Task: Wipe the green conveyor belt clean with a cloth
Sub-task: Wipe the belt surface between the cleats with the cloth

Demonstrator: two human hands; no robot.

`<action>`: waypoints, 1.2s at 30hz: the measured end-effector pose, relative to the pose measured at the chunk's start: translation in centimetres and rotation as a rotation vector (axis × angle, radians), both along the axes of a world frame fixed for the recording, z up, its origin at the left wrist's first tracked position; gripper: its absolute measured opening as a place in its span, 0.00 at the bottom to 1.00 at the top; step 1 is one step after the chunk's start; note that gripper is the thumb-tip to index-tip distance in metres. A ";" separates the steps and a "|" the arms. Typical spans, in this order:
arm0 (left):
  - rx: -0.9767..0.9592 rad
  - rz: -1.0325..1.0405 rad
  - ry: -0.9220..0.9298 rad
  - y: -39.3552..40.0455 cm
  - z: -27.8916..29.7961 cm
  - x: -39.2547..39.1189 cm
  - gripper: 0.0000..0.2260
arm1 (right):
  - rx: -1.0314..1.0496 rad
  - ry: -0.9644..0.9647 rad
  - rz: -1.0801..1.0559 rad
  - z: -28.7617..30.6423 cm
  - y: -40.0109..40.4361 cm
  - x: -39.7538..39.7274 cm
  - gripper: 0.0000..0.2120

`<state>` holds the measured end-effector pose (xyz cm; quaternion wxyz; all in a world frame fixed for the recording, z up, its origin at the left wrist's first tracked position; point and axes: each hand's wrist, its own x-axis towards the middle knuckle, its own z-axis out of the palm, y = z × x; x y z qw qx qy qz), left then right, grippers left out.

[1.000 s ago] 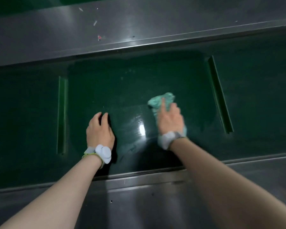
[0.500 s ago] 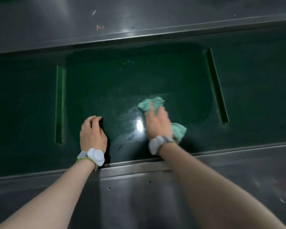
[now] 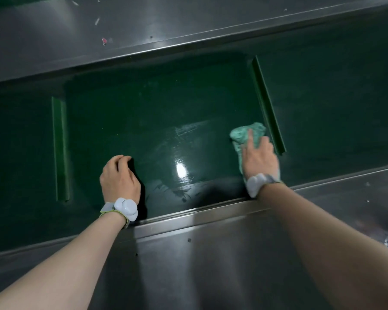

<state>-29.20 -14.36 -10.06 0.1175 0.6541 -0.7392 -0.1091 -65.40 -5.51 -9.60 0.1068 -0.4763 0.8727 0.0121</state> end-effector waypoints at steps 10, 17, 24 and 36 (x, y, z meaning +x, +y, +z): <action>0.038 0.033 -0.017 1.2 -0.7 3.3 0.15 | -0.102 -0.042 -0.038 -0.9 -1.4 8.2 0.30; 0.027 0.069 -0.032 1.1 -0.7 2.5 0.15 | -0.079 -0.246 0.346 1.1 -2.4 20.6 0.29; -0.036 0.014 -0.021 0.2 0.4 3.7 0.14 | -0.061 -0.028 0.043 -0.1 -1.5 6.1 0.30; -0.176 0.193 -0.112 -6.0 3.2 15.8 0.19 | -0.189 -0.089 -0.147 -0.6 -3.6 14.1 0.26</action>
